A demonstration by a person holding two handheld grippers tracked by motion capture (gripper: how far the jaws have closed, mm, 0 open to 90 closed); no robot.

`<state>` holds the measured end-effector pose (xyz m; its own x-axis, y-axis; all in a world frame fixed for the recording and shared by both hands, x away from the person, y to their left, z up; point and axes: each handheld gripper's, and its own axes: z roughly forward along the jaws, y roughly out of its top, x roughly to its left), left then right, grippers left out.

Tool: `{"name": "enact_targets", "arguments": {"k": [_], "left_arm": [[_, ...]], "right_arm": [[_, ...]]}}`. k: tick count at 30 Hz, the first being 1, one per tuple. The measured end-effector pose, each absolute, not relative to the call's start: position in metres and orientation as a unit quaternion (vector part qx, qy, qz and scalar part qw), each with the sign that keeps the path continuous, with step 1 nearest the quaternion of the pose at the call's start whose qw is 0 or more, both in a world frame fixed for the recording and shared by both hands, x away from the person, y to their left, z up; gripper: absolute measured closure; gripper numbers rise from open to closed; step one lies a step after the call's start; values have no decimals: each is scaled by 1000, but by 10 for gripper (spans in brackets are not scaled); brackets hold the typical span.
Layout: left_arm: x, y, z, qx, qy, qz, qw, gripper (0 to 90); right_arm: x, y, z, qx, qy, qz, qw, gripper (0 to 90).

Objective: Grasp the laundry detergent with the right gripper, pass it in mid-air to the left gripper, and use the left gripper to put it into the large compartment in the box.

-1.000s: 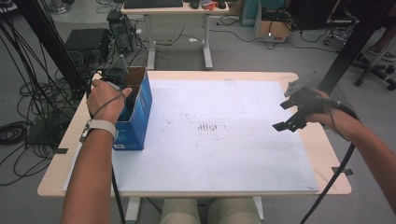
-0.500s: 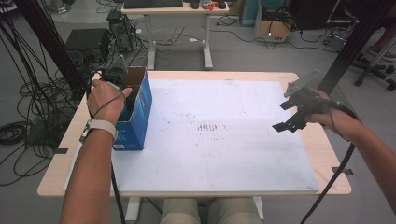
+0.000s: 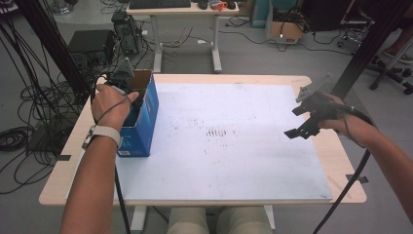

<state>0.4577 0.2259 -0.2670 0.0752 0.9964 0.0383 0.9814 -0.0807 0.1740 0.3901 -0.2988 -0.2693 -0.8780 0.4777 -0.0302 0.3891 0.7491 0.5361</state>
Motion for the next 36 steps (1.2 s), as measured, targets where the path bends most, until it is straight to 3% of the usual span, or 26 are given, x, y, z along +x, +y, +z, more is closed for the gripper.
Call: {"name": "enact_targets", "arguments": {"k": [11,15,16,19,28,36], "left_arm": [[455,228,-262,728,678,74,68,276],[453,229,-252,739,665,84,70,221],[453,229,-249,738,666,85,73,158],[451,230,-237,744,658,85,86,105],[443,233,-199,760,632,95,119,80],[439,219,-159,804,566,120,137,79]], "right_arm": [[389,-298,-267,226,934,263,85,72],[389,-298,-265,229,934,261,86,72],[389,-298,-266,230,931,268,86,72],[387,-298,-263,239,931,261,84,72],[387,-298,-257,240,933,252,88,72],[387,-298,-253,242,931,257,92,72]]}}
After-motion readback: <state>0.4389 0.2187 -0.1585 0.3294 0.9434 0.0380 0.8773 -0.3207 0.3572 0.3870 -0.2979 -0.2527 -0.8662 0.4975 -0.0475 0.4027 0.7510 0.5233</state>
